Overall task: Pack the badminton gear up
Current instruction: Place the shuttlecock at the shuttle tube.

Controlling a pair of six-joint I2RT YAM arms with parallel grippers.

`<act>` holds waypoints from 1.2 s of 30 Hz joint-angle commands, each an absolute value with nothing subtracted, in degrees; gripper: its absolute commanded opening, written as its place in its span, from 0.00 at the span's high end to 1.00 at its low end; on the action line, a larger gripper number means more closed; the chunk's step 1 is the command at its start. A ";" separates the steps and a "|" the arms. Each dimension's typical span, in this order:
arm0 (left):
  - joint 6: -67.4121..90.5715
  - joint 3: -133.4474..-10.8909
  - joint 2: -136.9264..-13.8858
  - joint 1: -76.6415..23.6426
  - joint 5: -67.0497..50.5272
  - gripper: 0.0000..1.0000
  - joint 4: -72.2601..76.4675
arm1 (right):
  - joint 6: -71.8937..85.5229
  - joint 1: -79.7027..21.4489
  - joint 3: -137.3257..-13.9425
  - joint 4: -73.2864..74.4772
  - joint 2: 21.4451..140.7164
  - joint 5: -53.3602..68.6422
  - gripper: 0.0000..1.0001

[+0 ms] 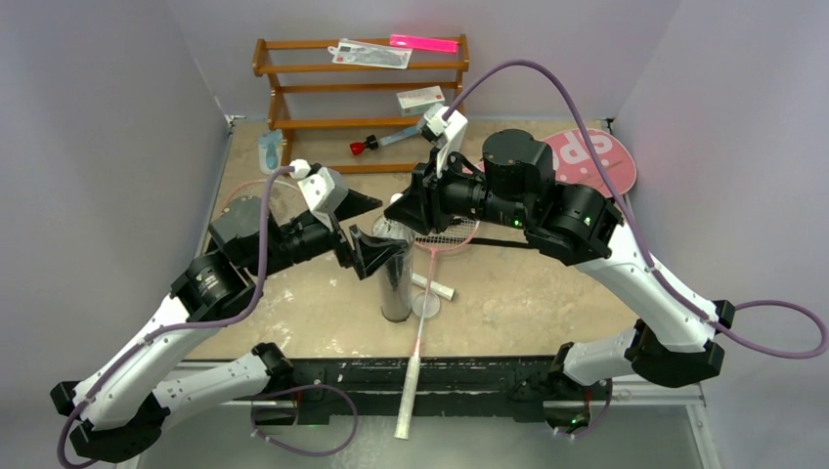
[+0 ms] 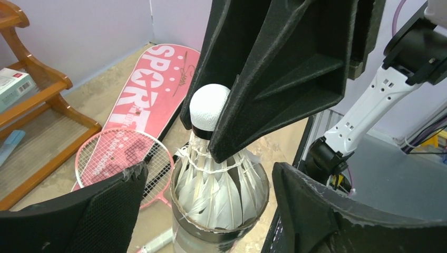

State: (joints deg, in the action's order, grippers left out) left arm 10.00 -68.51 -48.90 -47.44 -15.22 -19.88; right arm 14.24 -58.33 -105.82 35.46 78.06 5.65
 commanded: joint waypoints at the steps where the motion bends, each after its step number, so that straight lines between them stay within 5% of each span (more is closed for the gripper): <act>1: 12.40 -68.41 -46.36 -47.69 -13.23 0.10 -16.99 | 12.98 -58.19 -105.79 34.32 77.37 6.25 1.00; 24: 16.86 -69.35 -41.76 -47.65 -5.96 0.01 -20.26 | 8.26 -58.23 -99.06 29.61 73.83 7.65 0.93; 35: 19.05 -68.43 -41.07 -47.68 -4.70 0.01 -21.29 | 8.96 -58.19 -102.36 29.88 73.33 8.44 0.51; 36: 19.69 -66.75 -39.09 -47.64 -4.47 0.01 -20.79 | 8.96 -58.18 -103.00 29.94 73.52 8.64 0.39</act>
